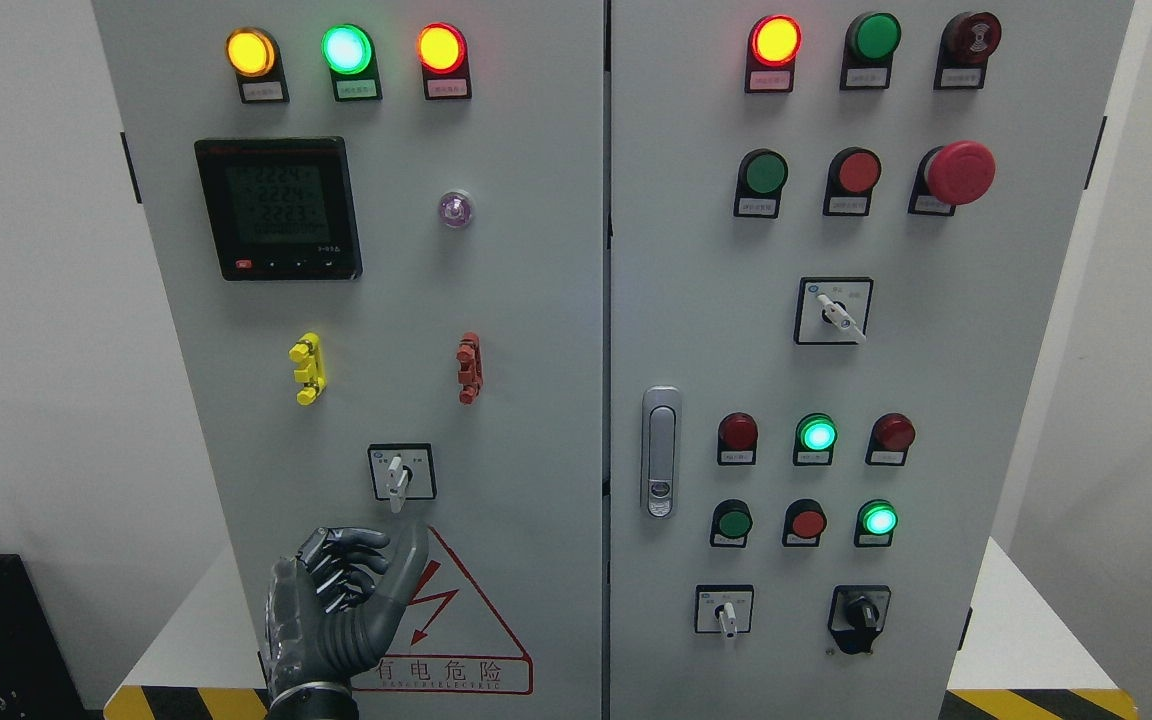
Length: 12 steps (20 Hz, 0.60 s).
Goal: Turn on light switch 1
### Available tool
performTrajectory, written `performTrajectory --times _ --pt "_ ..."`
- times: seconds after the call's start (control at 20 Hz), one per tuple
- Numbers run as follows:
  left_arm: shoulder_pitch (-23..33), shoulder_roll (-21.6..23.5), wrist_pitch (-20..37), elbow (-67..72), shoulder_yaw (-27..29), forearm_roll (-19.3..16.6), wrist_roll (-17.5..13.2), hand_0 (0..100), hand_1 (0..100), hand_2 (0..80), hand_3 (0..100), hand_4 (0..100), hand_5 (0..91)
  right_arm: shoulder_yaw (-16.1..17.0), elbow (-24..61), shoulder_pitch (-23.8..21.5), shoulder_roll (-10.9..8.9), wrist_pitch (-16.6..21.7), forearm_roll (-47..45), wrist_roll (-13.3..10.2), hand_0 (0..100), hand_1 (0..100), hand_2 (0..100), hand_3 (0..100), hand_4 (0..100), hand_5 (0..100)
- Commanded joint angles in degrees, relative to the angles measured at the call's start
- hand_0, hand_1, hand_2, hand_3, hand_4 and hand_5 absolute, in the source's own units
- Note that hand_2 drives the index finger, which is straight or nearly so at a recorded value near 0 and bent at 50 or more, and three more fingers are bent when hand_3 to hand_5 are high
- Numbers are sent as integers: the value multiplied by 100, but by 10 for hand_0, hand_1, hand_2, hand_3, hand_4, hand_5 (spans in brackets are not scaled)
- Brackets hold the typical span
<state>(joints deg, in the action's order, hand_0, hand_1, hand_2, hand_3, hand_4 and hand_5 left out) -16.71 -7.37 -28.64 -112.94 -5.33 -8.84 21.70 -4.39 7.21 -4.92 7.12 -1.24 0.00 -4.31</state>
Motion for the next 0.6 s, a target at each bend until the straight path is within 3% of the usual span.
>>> performTrajectory --times 0.0,0.55 --pt "-130 -54 -2 79 208 -4 1 24 644 551 765 855 767 0 0 0 0 1 -141 0 0 0 0 0 0 0" --pt "-332 -80 -186 79 182 5 1 40 661 548 769 878 788 0 0 0 0 1 -141 0 0 0 0 0 0 0"
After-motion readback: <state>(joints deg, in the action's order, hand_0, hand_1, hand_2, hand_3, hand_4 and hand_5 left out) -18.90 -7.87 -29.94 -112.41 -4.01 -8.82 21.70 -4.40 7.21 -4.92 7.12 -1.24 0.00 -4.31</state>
